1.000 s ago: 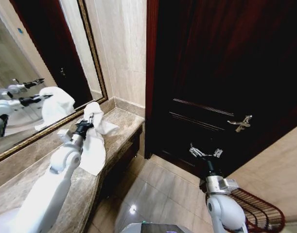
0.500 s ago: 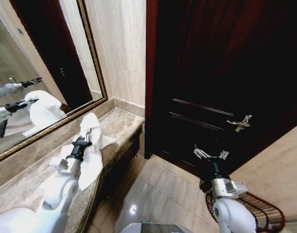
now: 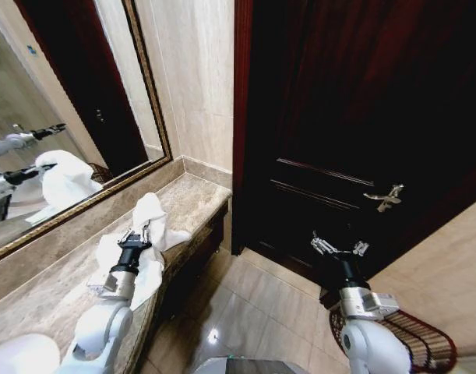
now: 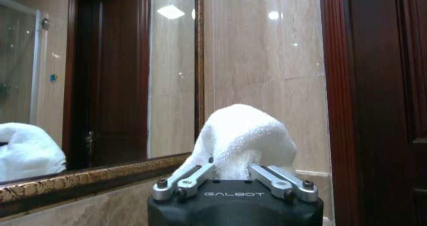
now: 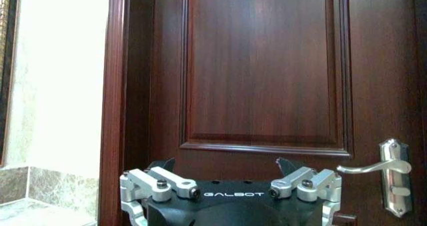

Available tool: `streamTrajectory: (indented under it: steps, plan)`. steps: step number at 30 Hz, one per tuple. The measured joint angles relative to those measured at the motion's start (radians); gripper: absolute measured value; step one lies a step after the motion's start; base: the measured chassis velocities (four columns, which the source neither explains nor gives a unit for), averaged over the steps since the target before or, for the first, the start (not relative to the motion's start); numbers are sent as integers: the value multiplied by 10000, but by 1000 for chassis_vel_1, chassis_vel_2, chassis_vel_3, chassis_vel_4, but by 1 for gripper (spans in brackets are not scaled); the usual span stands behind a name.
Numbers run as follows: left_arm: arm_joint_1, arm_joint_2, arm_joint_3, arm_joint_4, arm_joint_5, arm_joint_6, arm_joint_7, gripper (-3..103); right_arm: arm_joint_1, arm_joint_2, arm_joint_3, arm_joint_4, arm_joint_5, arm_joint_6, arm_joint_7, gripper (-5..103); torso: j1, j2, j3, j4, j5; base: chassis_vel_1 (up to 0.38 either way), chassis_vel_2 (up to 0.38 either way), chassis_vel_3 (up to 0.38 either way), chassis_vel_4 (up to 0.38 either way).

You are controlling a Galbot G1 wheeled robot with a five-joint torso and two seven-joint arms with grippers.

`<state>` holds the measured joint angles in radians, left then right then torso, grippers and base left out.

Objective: Discard the used towel into the hamper.

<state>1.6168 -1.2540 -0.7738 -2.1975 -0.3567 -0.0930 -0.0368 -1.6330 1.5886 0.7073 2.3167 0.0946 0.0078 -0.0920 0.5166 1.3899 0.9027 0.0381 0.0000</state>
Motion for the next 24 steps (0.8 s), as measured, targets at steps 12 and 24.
streamTrajectory:
  steps: [12,24]
  plan:
    - [-283,-16,299,117,164,-4,-81,7,0,-30,16,-134,52,34,-397,100,3,-2,1,0,1,0,0,0,0]
    - [-490,-149,656,40,665,55,-265,7,-48,-52,51,-279,73,385,-393,100,-1,-1,0,0,-1,56,-63,-67,62]
